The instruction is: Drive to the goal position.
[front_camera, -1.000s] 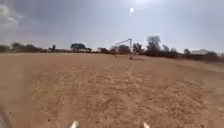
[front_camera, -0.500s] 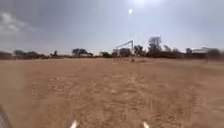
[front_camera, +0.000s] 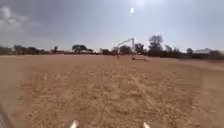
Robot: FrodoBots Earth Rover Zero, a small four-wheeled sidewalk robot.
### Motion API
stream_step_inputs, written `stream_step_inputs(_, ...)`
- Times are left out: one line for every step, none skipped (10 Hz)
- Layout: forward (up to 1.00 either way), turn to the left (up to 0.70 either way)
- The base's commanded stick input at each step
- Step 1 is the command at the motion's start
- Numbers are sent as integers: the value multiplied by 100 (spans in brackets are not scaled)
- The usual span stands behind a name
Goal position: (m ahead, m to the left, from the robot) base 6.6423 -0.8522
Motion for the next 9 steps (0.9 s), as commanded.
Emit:
stream_step_inputs(70, 0)
stream_step_inputs(70, 0)
stream_step_inputs(70, 0)
stream_step_inputs(70, 0)
stream_step_inputs(70, 0)
stream_step_inputs(70, 0)
stream_step_inputs(70, 0)
stream_step_inputs(70, 0)
stream_step_inputs(70, 0)
